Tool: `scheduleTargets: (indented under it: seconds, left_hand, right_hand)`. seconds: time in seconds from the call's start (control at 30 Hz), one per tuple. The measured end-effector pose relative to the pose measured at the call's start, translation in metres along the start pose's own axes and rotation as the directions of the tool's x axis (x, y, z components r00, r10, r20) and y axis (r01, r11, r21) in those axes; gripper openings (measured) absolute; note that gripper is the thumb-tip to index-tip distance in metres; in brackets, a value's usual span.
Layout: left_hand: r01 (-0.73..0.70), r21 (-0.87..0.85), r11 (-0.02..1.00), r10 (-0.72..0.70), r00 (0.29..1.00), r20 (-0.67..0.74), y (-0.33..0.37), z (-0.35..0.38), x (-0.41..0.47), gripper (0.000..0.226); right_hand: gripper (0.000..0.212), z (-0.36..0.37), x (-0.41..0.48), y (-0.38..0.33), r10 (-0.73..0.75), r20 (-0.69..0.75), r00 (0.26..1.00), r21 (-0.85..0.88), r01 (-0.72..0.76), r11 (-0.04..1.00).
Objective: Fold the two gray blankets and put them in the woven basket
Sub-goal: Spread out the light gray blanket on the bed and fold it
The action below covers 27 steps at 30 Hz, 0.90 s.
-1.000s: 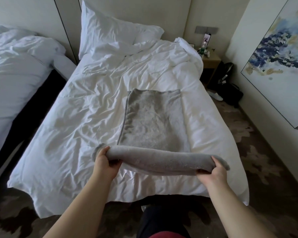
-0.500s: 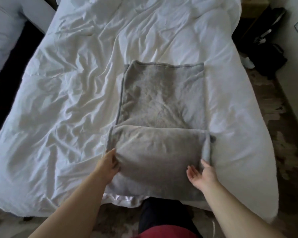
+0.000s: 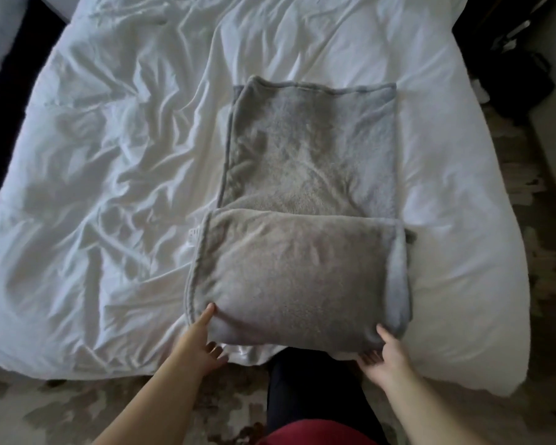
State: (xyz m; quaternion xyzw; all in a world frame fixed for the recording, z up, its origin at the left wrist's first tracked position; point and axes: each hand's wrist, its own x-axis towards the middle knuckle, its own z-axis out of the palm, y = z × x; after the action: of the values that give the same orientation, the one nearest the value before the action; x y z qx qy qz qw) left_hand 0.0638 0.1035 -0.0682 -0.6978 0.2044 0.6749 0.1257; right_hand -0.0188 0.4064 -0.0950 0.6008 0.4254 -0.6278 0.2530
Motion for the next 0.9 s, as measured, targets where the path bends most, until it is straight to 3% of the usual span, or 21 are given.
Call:
scheduleTargets:
  seconds: [0.07,0.13,0.23,0.33,0.43,0.53,0.6,0.73,0.83,0.9]
  left_hand:
    - [0.053,-0.199,0.979,-0.044,0.998,0.047,-0.001,0.005,0.004,0.075]
    - [0.043,-0.290,0.956,-0.034,0.999,0.037,0.005,0.017,-0.003,0.061]
    - [0.000,-0.348,0.938,0.038,0.994,0.104,0.029,0.047,-0.030,0.037]
    - [-0.079,-0.351,0.933,0.153,0.970,0.188,0.075,0.090,-0.083,0.027]
    - [-0.210,-0.355,0.911,0.312,0.914,0.260,0.135,0.145,-0.148,0.020]
    - [-0.340,-0.454,0.823,0.528,0.751,0.396,0.195,0.199,-0.239,0.020]
    - [-0.391,-0.537,0.747,0.649,0.601,0.466,0.226,0.222,-0.308,0.020]
    - [-0.391,-0.670,0.631,0.776,0.341,0.531,0.264,0.237,-0.421,0.026]
    - [-0.418,-0.716,0.559,0.827,0.216,0.519,0.273,0.230,-0.463,0.028]
    - [-0.427,-0.724,0.542,0.836,0.185,0.516,0.269,0.221,-0.471,0.031]
  right_hand:
    - [0.026,0.001,0.002,-0.004,0.015,0.023,1.000,0.089,-0.017,0.996]
    - [0.028,0.009,-0.009,-0.012,0.025,0.108,0.994,0.147,-0.041,0.988]
    - [0.024,0.031,-0.035,-0.042,-0.102,0.172,0.980,0.174,0.071,0.982]
    - [0.020,0.075,-0.084,-0.106,-0.253,0.298,0.920,0.106,0.231,0.967]
    - [0.020,0.135,-0.142,-0.185,-0.338,0.349,0.874,0.191,0.287,0.939]
    - [0.026,0.191,-0.220,-0.269,-0.534,0.401,0.744,0.311,0.437,0.844]
    - [0.038,0.218,-0.283,-0.314,-0.642,0.476,0.601,0.401,0.502,0.766]
    - [0.036,0.236,-0.398,-0.360,-0.736,0.609,0.295,0.571,0.482,0.665]
    - [0.048,0.228,-0.442,-0.366,-0.769,0.619,0.157,0.659,0.429,0.618]
    - [0.046,0.220,-0.450,-0.360,-0.777,0.621,0.105,0.680,0.422,0.600]
